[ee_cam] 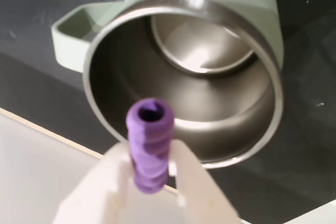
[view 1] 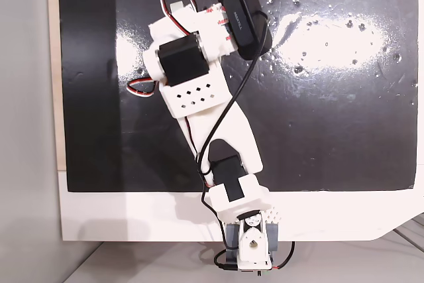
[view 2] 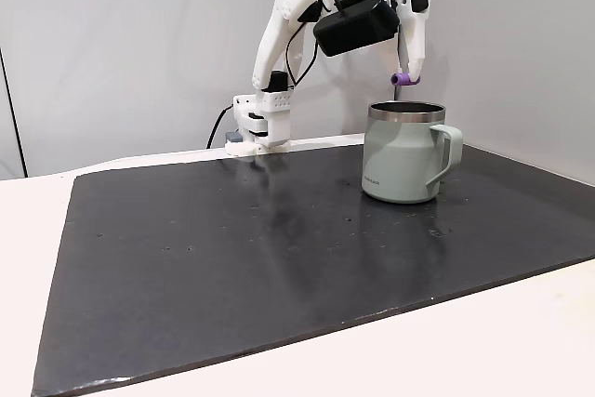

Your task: Grasp a pengrip and put it in the cup.

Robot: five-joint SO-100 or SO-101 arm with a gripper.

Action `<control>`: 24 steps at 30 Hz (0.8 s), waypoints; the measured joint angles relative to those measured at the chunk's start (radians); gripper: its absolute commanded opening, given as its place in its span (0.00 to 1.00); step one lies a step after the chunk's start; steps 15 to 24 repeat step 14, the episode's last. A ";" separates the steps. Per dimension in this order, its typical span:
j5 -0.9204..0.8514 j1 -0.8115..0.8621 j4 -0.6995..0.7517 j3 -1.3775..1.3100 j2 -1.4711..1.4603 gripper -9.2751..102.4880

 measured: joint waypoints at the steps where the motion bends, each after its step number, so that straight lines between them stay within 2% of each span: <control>1: 0.000 -0.002 0.000 0.002 0.000 0.08; 2: 0.000 -0.003 0.000 0.002 -0.002 0.09; 5: -0.002 -0.009 0.000 0.002 -0.002 0.25; 7: -0.003 -0.012 0.000 0.002 -0.002 0.28; 24: -0.003 -0.009 0.000 0.014 -0.002 0.28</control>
